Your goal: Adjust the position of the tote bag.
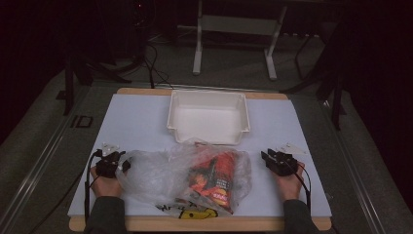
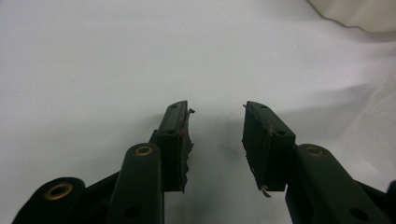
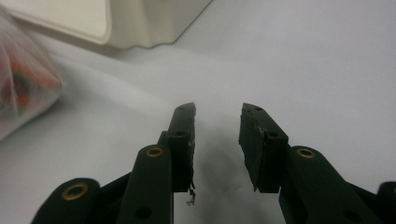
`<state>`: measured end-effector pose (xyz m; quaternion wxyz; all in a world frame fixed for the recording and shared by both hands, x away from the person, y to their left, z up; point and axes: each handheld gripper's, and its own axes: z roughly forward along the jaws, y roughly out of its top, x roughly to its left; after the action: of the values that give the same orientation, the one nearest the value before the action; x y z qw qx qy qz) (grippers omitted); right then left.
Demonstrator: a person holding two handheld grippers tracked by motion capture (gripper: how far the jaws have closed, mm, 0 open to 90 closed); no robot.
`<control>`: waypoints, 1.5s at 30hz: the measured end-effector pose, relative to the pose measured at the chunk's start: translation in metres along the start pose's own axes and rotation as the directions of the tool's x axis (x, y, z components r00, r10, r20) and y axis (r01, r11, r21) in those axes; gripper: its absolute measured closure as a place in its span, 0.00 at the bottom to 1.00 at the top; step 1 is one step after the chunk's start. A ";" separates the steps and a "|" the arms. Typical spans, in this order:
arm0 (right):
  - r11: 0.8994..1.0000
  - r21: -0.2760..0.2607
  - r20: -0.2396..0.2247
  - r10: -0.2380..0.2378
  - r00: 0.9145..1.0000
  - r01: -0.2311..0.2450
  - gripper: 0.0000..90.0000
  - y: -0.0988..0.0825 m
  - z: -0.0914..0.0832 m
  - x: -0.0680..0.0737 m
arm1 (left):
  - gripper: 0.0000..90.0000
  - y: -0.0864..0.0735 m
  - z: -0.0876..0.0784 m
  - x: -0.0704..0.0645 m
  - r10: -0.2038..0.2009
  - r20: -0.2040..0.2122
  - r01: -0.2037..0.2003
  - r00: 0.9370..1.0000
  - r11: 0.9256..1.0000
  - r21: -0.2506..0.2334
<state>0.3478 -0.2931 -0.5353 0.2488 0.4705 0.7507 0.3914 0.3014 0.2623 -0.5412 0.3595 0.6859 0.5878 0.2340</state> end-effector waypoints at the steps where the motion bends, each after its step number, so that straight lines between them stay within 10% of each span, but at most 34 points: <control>1: 1.000 -0.004 0.003 0.011 1.000 -0.011 0.73 0.000 0.000 0.000 | 0.68 0.000 -0.001 0.000 -0.003 0.010 0.003 1.000 1.000 -0.008; 8: 0.996 0.035 0.026 -0.088 0.996 0.088 0.75 0.000 0.003 0.010 | 0.69 -0.001 -0.006 0.003 -0.003 0.084 0.007 0.996 0.999 -0.039; 23: 0.991 0.040 -0.003 -0.127 0.992 0.127 0.78 0.000 0.004 0.012 | 0.73 0.023 -0.050 0.013 0.068 0.169 -0.050 0.983 0.993 -0.108; 33: 0.987 0.052 -0.028 -0.153 0.988 0.154 0.79 0.001 0.005 0.014 | 0.73 0.052 -0.099 -0.001 0.128 0.195 -0.085 0.972 0.973 -0.216; 39: 0.988 0.050 -0.030 -0.146 0.989 0.147 0.79 0.001 0.005 0.013 | 0.73 0.059 -0.111 -0.022 0.202 0.216 -0.151 0.955 0.961 -0.231; 45: 0.989 0.044 -0.034 -0.136 0.990 0.138 0.79 0.001 0.004 0.012 | 0.72 0.052 -0.105 -0.051 0.293 0.273 -0.251 0.916 0.951 -0.181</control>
<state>0.3463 -0.2804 -0.5370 0.2528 0.4173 0.7937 0.3633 0.2463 0.2326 -0.4303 0.4555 0.7608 0.4077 0.2178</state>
